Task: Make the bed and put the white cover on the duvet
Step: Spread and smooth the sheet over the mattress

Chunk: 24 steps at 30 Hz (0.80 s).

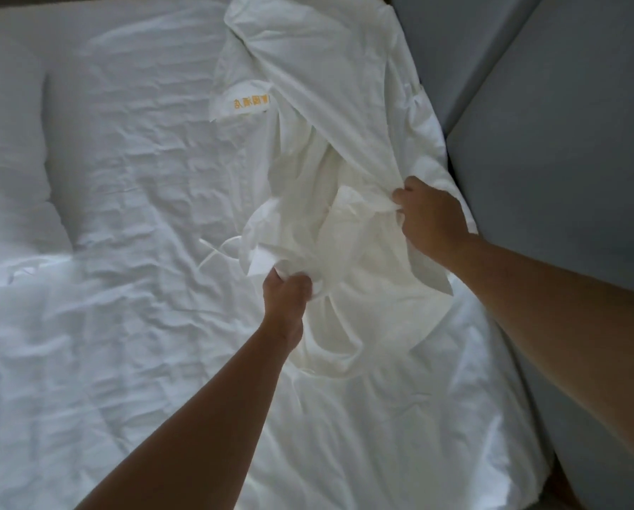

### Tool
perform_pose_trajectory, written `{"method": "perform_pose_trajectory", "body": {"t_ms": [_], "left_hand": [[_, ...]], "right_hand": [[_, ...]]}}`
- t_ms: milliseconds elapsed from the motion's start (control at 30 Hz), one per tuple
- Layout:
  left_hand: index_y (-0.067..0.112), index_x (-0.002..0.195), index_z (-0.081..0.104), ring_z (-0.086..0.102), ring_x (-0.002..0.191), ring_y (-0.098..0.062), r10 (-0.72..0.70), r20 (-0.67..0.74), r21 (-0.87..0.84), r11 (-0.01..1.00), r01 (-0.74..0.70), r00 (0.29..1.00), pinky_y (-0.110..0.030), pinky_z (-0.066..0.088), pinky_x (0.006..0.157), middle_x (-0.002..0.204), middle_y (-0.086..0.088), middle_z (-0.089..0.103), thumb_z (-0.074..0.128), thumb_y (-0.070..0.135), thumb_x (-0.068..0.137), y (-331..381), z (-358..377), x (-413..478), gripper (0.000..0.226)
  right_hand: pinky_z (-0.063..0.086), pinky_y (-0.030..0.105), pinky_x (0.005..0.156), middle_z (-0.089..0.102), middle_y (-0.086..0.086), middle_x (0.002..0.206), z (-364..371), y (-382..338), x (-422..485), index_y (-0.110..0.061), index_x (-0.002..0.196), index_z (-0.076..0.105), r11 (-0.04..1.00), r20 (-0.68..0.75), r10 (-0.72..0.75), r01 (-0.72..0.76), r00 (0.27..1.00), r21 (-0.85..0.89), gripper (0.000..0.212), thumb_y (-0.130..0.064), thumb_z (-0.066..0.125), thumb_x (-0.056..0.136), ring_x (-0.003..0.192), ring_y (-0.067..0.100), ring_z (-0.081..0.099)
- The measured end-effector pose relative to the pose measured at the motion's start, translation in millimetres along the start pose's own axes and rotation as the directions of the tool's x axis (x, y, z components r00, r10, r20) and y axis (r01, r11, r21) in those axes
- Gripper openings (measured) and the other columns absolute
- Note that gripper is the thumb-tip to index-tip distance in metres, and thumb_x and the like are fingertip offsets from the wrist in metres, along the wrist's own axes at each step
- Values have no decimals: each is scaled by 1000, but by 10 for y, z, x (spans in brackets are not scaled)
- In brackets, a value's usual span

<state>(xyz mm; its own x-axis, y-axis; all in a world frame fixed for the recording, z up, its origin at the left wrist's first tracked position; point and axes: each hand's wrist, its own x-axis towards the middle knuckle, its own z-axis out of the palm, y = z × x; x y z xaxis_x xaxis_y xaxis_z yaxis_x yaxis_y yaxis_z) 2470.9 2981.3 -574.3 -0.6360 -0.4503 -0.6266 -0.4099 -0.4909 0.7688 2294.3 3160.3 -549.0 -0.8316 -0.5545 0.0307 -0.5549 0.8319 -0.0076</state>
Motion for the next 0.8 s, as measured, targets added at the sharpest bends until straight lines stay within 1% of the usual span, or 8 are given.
{"method": "perform_pose_trajectory", "body": {"t_ms": [233, 367, 467, 567, 633, 700, 767, 800], "left_hand": [[7, 87, 66, 61, 80, -24, -44, -4, -40, 998, 44, 999, -35, 50, 74, 77, -2, 64, 57, 3, 49, 111, 180, 53, 40], [9, 106, 71, 72, 91, -25, -79, 70, -113, 990, 87, 994, -36, 56, 80, 98, -5, 75, 75, 5, 67, 104, 182, 56, 39], [16, 120, 68, 72, 103, -25, -182, 94, -210, 957, 199, 979, -40, 58, 92, 114, -6, 75, 76, 25, 84, 51, 178, 22, 39], [15, 118, 67, 69, 107, -31, -313, 47, -273, 909, 313, 949, -48, 56, 97, 116, -12, 73, 65, 25, 92, -103, 186, -39, 28], [11, 110, 64, 66, 99, -32, -386, -21, -236, 898, 371, 922, -46, 59, 87, 110, -16, 68, 60, 13, 93, -225, 168, -88, 17], [2, 107, 63, 65, 86, -32, -424, -44, -132, 900, 415, 905, -39, 59, 74, 103, -19, 65, 59, -1, 86, -368, 133, -135, 22], [-8, 105, 63, 66, 69, -30, -429, -43, -24, 903, 429, 902, -32, 56, 59, 90, -21, 66, 59, -7, 73, -476, 98, -184, 33], [-9, 102, 64, 64, 59, -26, -424, -48, 10, 905, 425, 904, -28, 53, 54, 84, -21, 65, 59, -7, 69, -506, 82, -202, 33]], "right_hand": [[25, 24, 42, 53, 10, 70, 97, 323, -734, -8, 62, 57, 979, 131, -18, 44, 991, -197, 25, 11, 74, 66, 43, 28, 51], [45, 29, 57, 65, 1, 94, -10, 323, -994, -14, 92, 69, 920, 421, 179, 1, 889, -392, 15, -2, 60, 90, 80, 23, 72], [50, 29, 72, 68, -4, 105, -153, 335, -918, -20, 108, 70, 896, 541, 259, 10, 800, -443, 25, -8, 53, 95, 98, 19, 70], [46, 34, 84, 61, -1, 120, -253, 258, -712, -24, 119, 62, 901, 442, 259, -49, 859, -432, 28, -19, 58, 91, 111, 23, 62], [47, 42, 87, 52, 9, 133, -239, 86, -593, -20, 129, 54, 954, 222, 137, -68, 965, -291, 52, -19, 69, 80, 114, 32, 56], [46, 48, 92, 37, 13, 152, -160, -116, -475, -20, 150, 36, 991, 118, 29, -13, 993, -135, 84, -18, 75, 75, 128, 37, 47], [43, 47, 97, 35, 11, 154, -64, -265, -370, -28, 158, 21, 994, 216, 48, -25, 975, -107, 91, -25, 73, 82, 134, 35, 43], [44, 43, 96, 45, 8, 146, 9, -289, -346, -31, 154, 27, 992, 275, 70, -39, 959, -117, 79, -27, 70, 88, 127, 31, 50]]}}
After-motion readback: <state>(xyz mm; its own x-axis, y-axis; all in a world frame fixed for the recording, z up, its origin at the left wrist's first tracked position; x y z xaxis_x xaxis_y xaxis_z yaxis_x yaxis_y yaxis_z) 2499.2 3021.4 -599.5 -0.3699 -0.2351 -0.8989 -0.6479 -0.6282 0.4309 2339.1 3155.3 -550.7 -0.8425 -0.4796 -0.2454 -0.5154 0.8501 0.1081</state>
